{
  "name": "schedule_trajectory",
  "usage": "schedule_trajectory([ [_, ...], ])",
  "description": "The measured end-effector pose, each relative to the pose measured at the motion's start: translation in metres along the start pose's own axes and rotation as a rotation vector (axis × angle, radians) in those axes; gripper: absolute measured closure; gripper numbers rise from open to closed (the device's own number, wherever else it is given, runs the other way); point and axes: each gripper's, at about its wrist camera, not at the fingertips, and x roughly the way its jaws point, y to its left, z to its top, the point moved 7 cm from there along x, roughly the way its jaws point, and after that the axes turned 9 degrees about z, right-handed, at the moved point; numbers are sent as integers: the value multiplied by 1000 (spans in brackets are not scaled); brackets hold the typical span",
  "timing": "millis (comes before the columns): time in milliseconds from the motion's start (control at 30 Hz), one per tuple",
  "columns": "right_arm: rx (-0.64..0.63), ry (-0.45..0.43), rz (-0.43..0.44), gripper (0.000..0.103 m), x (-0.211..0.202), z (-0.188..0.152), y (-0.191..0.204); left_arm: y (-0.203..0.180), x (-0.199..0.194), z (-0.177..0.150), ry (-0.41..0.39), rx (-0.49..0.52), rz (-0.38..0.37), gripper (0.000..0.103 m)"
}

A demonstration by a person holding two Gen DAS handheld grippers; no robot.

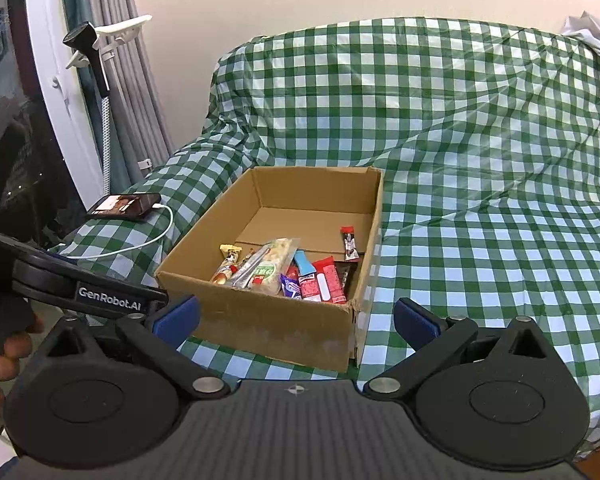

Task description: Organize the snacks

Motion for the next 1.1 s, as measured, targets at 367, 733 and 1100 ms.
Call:
schedule_trajectory([
  [367,-53,-21,9,1,-16,-4,19,4,-19,-19,-24,-16,-16,0],
  [733,-64,-49,-2,1,-27,-6,24,7,-29,-29,-32,-15,-18,0],
  [1100,-73,-57,-1,1,-30,-6,29,10,-33,-32,-37,-19,-11,0],
])
